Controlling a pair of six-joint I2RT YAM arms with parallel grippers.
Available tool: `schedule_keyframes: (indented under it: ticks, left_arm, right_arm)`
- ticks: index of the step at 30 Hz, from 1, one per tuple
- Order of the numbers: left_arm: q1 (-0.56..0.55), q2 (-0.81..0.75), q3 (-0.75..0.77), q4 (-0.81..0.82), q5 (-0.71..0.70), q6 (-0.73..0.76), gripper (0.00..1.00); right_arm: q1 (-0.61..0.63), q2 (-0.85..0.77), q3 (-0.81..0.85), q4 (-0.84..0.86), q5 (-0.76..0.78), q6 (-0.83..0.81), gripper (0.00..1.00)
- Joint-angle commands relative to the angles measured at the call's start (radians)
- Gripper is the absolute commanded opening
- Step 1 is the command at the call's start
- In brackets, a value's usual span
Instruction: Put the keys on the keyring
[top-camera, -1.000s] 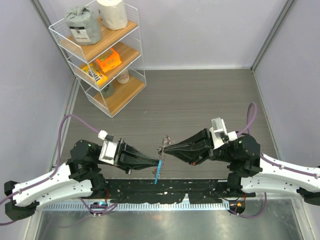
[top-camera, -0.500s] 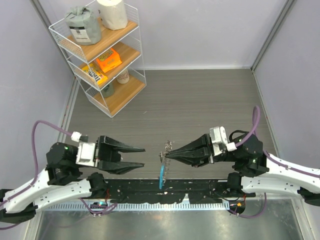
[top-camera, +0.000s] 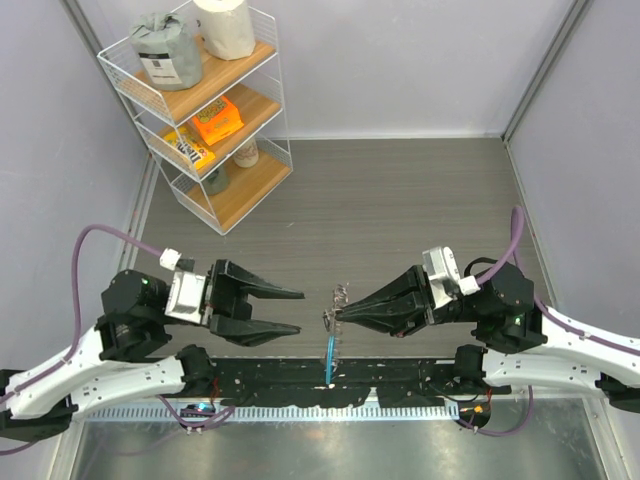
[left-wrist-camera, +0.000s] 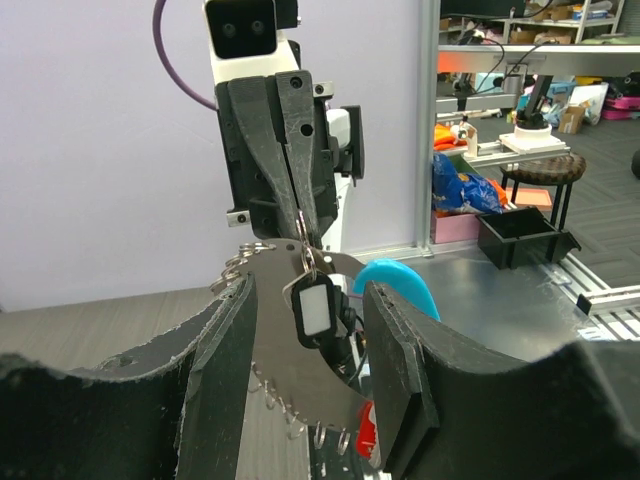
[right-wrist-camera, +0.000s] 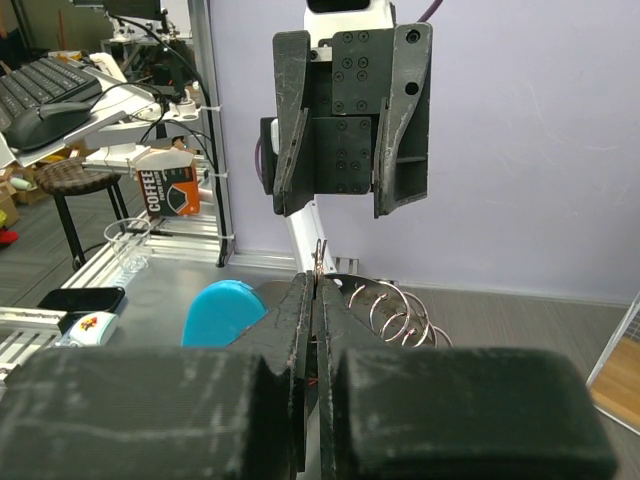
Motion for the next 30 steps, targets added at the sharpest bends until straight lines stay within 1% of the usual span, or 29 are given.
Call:
schedule_keyframes:
  ticks: [1,8,20,24,26,30]
  left_arm:
    - [-0.004,0.044,0.053,0.063,0.036,-0.038,0.52]
    - [-0.004,0.083,0.061,0.107,0.047,-0.064,0.52]
    - [-0.002,0.160,0.093,0.135,0.064,-0.111,0.52]
    - [-0.002,0.178,0.099,0.135,0.067,-0.117,0.49]
    - [-0.002,0.187,0.102,0.132,0.069,-0.119,0.46]
    - [-0.002,0.192,0.102,0.126,0.067,-0.121,0.42]
  right_arm:
    - [-0.001,-0.004,0.008,0.086,-0.001,0.007,0.06]
    - [-0.001,-0.001,0.006,0.099,0.020,-0.001,0.06]
    - [-0.001,0.023,0.019,0.112,0.019,-0.017,0.06]
    - [-0.001,0.028,0.017,0.122,0.022,-0.019,0.06]
    - [-0.003,0.028,0.017,0.126,0.022,-0.019,0.06]
    - [-0.001,0.027,0.017,0.134,0.023,-0.024,0.06]
